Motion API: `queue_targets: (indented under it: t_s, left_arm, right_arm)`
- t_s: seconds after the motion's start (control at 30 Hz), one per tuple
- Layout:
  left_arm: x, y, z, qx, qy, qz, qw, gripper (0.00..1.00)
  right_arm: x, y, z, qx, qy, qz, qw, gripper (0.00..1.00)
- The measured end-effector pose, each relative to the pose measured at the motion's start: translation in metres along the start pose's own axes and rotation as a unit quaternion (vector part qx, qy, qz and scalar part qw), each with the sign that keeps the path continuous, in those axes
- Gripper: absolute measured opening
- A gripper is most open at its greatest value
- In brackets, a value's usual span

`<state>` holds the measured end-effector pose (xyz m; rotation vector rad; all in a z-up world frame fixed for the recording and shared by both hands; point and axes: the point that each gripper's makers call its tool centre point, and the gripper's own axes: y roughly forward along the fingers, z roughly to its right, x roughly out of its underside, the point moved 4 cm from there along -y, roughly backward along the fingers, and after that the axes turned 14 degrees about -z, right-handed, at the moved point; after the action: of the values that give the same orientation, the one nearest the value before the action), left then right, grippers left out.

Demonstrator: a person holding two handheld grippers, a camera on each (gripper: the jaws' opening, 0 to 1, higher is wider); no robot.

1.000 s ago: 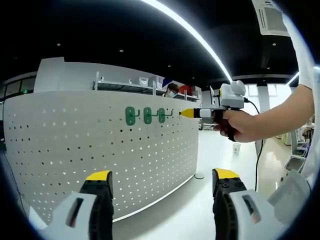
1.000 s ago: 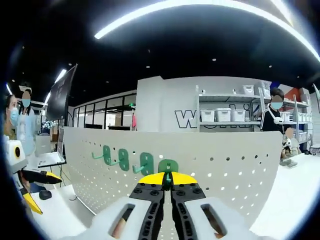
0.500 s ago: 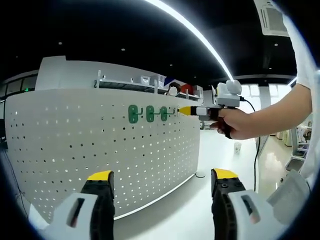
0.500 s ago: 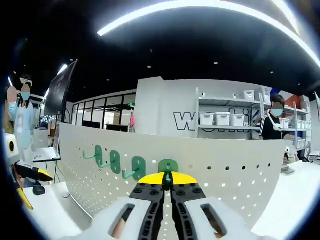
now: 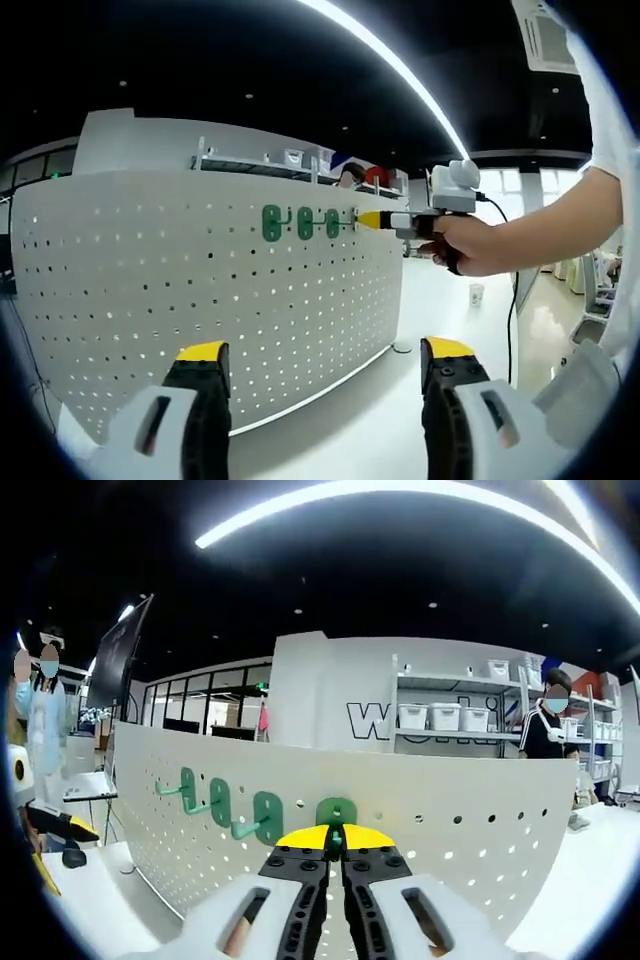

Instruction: Insert the hook assembly into the mounting plate slot until the hook locks in place.

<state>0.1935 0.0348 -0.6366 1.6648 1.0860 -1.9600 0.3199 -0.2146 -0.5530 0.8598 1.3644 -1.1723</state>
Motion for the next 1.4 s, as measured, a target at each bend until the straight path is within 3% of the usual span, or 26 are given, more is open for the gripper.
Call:
queue_targets:
  t_s: [0.6, 1.03, 1.4]
  left_arm:
    - [-0.001, -0.002, -0.002, 0.001, -0.003, 0.001, 1.0000, 0.78]
    - [-0.002, -0.006, -0.005, -0.002, -0.007, 0.003, 1.0000, 0.77]
    - [0.001, -0.011, -0.006, -0.003, -0.007, -0.001, 1.0000, 0.75]
  right_arm:
    - [0.001, 0.000, -0.002, 0.016, -0.010, -0.001, 0.9998, 0.01]
    - [0.004, 0.003, -0.009, 0.081, -0.026, 0.017, 0.9962, 0.01]
    - [0.006, 0.005, -0.009, 0.102, 0.001, 0.018, 0.9947, 0.01]
